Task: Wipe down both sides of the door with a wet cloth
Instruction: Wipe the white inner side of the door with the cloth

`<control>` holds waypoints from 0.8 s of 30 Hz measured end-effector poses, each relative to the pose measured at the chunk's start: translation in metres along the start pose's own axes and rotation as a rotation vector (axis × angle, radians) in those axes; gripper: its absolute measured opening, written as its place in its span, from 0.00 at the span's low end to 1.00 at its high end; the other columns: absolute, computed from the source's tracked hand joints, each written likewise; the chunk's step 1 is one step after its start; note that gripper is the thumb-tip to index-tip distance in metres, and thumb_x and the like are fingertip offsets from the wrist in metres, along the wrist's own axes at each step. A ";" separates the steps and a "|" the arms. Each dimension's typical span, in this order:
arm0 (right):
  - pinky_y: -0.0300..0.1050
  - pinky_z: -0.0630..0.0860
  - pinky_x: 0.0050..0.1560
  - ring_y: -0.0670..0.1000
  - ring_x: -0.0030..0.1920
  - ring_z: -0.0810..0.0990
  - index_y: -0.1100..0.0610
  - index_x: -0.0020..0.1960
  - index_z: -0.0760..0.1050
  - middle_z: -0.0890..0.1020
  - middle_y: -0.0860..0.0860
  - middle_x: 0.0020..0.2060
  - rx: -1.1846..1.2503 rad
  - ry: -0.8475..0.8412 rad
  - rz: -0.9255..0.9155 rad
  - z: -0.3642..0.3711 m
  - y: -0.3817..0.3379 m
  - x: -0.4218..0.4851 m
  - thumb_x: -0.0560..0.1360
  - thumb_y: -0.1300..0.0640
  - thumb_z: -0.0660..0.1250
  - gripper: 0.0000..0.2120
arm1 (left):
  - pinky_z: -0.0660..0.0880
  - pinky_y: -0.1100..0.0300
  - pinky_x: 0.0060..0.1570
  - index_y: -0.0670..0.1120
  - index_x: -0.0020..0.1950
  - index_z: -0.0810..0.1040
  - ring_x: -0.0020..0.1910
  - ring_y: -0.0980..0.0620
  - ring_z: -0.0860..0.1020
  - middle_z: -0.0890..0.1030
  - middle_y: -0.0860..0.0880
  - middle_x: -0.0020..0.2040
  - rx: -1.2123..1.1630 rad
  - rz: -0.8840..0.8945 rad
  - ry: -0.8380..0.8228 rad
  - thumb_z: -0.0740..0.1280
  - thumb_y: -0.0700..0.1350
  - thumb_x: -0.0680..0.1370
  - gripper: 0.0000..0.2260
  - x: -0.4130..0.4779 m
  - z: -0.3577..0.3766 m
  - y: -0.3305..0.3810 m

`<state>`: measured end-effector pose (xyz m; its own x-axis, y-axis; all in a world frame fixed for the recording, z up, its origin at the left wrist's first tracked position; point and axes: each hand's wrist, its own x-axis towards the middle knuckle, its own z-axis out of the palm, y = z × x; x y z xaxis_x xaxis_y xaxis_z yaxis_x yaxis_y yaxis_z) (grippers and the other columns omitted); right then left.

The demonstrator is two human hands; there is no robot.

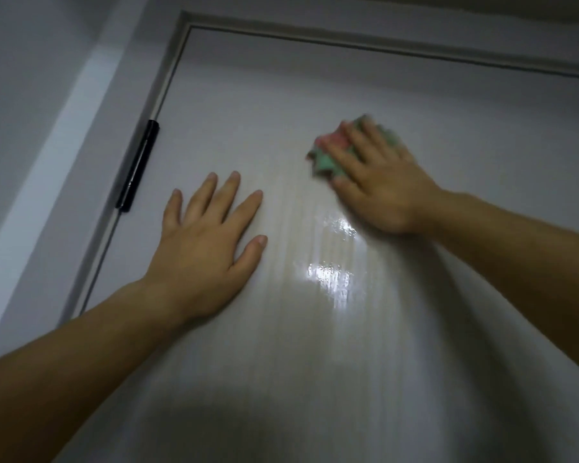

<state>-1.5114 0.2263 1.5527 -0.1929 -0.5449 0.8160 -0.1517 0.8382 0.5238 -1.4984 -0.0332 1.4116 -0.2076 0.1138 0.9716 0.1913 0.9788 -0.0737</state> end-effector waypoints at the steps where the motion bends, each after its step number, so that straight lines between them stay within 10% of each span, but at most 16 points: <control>1: 0.55 0.35 0.80 0.55 0.82 0.37 0.42 0.83 0.41 0.43 0.52 0.83 0.019 -0.005 0.088 -0.006 0.005 0.016 0.84 0.37 0.41 0.29 | 0.46 0.35 0.80 0.56 0.85 0.52 0.84 0.45 0.47 0.50 0.49 0.86 0.000 0.003 0.002 0.43 0.65 0.82 0.32 0.000 0.000 -0.001; 10: 0.56 0.38 0.81 0.53 0.82 0.38 0.40 0.82 0.41 0.45 0.50 0.83 0.010 0.013 -0.155 0.013 -0.065 0.000 0.82 0.36 0.40 0.30 | 0.42 0.44 0.82 0.48 0.85 0.53 0.85 0.46 0.45 0.49 0.45 0.86 -0.060 0.006 0.041 0.45 0.64 0.82 0.34 -0.017 0.002 -0.035; 17: 0.58 0.34 0.80 0.57 0.82 0.35 0.44 0.83 0.39 0.40 0.53 0.83 0.041 0.006 0.222 -0.009 -0.051 0.080 0.83 0.36 0.39 0.31 | 0.39 0.46 0.82 0.52 0.85 0.50 0.84 0.48 0.42 0.46 0.48 0.86 -0.053 0.042 0.032 0.42 0.64 0.83 0.33 -0.022 0.007 -0.050; 24: 0.56 0.36 0.81 0.52 0.82 0.35 0.40 0.82 0.39 0.43 0.49 0.83 0.008 -0.010 -0.179 0.008 -0.111 0.050 0.81 0.35 0.36 0.31 | 0.47 0.45 0.81 0.50 0.83 0.59 0.84 0.45 0.51 0.55 0.45 0.85 -0.077 0.016 0.060 0.46 0.63 0.84 0.31 -0.047 0.005 -0.057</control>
<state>-1.5122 0.1058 1.5339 -0.1716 -0.6856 0.7075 -0.1923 0.7276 0.6584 -1.5042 -0.0940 1.3688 -0.1467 0.1171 0.9822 0.2677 0.9606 -0.0745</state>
